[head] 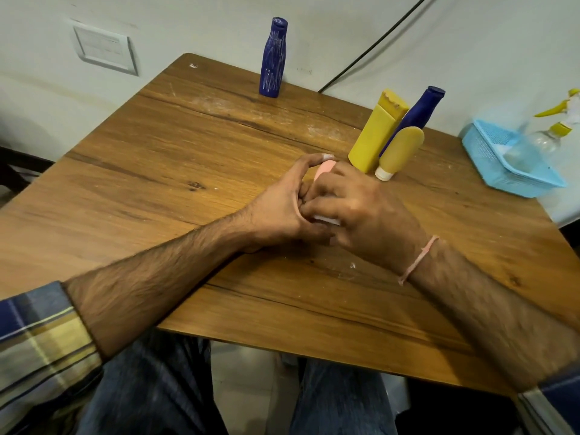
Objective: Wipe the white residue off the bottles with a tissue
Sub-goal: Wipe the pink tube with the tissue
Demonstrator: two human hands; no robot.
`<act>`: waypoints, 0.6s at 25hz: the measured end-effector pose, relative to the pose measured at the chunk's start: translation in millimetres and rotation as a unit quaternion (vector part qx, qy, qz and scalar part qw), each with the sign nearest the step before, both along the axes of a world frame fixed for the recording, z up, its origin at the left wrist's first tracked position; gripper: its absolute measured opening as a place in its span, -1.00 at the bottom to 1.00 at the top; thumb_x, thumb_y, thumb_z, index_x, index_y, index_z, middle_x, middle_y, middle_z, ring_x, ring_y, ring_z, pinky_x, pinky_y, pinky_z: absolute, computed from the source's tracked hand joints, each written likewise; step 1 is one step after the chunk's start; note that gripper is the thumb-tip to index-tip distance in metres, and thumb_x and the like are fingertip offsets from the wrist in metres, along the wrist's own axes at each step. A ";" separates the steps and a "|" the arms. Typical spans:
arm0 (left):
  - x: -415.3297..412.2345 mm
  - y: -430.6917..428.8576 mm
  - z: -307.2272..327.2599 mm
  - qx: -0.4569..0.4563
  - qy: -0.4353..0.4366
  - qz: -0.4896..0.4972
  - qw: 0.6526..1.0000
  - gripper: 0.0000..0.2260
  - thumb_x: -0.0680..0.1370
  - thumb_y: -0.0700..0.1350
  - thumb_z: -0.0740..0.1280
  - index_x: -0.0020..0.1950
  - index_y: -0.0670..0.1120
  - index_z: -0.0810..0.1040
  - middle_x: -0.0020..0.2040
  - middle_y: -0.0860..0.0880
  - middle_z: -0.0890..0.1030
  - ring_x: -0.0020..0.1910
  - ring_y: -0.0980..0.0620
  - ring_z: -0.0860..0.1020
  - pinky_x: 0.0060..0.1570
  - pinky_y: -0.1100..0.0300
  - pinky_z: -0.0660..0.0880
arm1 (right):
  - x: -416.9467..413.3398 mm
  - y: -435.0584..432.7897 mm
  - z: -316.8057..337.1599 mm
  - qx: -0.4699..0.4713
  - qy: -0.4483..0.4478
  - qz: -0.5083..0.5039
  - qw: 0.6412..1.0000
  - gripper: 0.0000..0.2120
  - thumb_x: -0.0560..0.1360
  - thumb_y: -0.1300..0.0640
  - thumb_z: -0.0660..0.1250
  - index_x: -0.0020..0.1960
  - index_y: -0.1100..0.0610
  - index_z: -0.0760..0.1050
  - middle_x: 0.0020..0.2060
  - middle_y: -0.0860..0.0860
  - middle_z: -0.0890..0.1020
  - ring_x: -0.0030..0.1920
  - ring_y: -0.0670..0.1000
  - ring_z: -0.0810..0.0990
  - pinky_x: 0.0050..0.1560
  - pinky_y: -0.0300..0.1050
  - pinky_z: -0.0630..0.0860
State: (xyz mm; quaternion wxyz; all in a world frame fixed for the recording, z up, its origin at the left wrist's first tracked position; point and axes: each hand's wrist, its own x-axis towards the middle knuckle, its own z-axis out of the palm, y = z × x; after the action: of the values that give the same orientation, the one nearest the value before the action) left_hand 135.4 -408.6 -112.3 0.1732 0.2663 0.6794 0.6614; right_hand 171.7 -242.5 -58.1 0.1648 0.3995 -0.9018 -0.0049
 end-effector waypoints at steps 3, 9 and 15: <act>-4.3 -0.3 -2.7 0.021 -0.034 -0.005 0.999 -0.01 0.29 -0.41 0.61 0.54 0.09 0.19 0.04 -0.12 0.65 -0.07 -0.08 0.69 -0.11 -0.01 0.67 | -13.7 10.3 17.0 0.014 0.008 -0.005 1.000 -0.69 0.51 0.10 0.18 -0.04 0.15 0.69 -0.04 0.13 0.66 -0.02 0.20 0.59 -0.15 0.08 0.58; -5.4 -0.5 -6.2 0.028 -0.046 -0.022 0.998 0.01 0.30 -0.43 0.60 0.57 0.07 0.16 0.11 -0.26 0.65 0.00 -0.22 0.70 -0.08 -0.12 0.67 | -14.2 10.7 19.8 0.065 -0.044 0.070 0.994 -0.77 0.46 0.24 0.26 -0.05 0.12 0.70 -0.05 0.09 0.67 0.01 0.20 0.62 -0.08 0.01 0.56; -4.2 -1.8 -3.4 0.020 -0.052 -0.018 0.998 0.01 0.28 -0.42 0.60 0.54 0.14 0.18 0.08 -0.36 0.62 -0.09 -0.41 0.65 -0.10 -0.35 0.60 | -9.6 13.1 16.0 0.050 -0.032 0.050 0.997 -0.80 0.47 0.24 0.32 -0.03 0.12 0.70 -0.04 0.10 0.66 0.00 0.18 0.60 -0.14 0.10 0.60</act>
State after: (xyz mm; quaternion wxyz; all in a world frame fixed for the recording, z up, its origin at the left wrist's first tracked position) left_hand 131.2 -410.4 -115.6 0.2145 0.2470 0.6511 0.6848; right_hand 162.1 -229.5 -42.1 0.1158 0.4521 -0.8840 -0.0293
